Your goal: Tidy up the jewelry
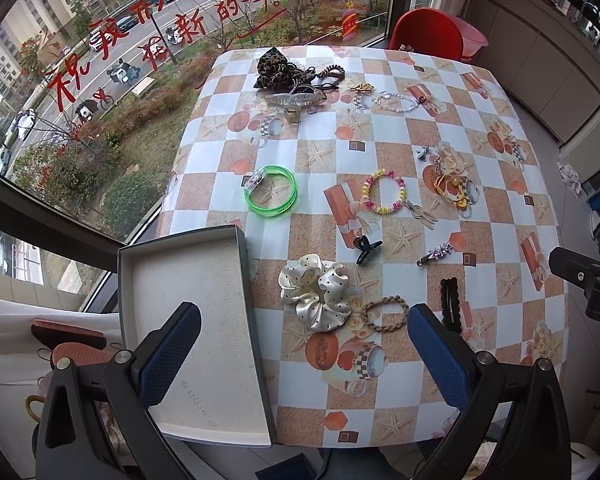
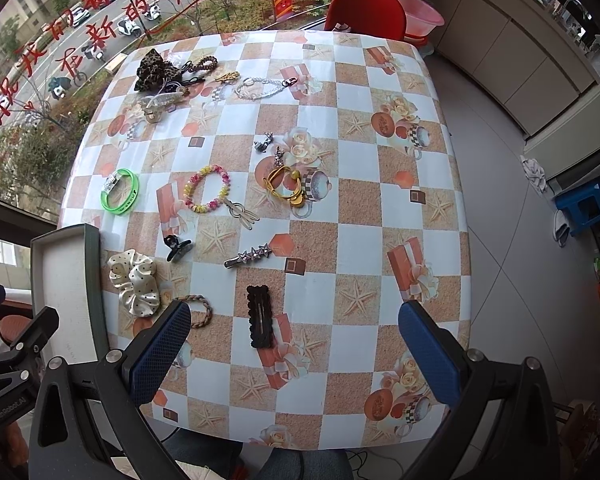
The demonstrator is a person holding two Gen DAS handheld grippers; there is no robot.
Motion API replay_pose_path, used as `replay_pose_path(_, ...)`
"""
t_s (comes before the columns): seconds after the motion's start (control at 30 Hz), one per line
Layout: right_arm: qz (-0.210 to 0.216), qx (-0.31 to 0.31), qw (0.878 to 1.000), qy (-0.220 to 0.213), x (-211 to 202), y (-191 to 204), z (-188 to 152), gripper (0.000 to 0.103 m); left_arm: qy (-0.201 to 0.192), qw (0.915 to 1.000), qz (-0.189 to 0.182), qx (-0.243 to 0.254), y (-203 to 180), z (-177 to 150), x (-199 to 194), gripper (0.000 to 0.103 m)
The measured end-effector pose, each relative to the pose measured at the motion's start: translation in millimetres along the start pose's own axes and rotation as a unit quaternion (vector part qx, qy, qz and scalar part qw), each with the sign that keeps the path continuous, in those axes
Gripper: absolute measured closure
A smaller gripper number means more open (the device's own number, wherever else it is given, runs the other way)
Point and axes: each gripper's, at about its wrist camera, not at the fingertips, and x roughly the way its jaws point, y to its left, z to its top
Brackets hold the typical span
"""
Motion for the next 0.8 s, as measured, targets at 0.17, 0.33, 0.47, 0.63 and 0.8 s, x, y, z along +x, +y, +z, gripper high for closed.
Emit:
replay_pose_path(0.17,0.0,-0.001,1.0,0.001,-0.2,-0.3,0.5,0.0,0.001,1.0,0.0,0.0,0.2,-0.9,0.4,0.0)
replay_pose_path(0.33,0.0,0.0,1.0,0.001,-0.3,-0.4,0.9,0.0,0.001,1.0,0.0,0.0,1.7,-3.9,1.2,0.0)
replay_pose_path(0.47,0.0,0.0,1.0,0.001,0.0,-0.3,1.1,0.0,0.002,1.0,0.0,0.001,1.2,-2.7,1.0,0.0)
replay_pose_path(0.63,0.0,0.0,1.0,0.002,0.0,-0.4,1.6,0.0,0.002,1.0,0.0,0.001,0.9,-1.6,0.8,0.0)
replay_pose_path(0.8,0.0,0.001,1.0,0.002,1.2,-0.2,1.3,0.0,0.003,1.0,0.0,0.0,1.4,-2.1,1.1,0.0)
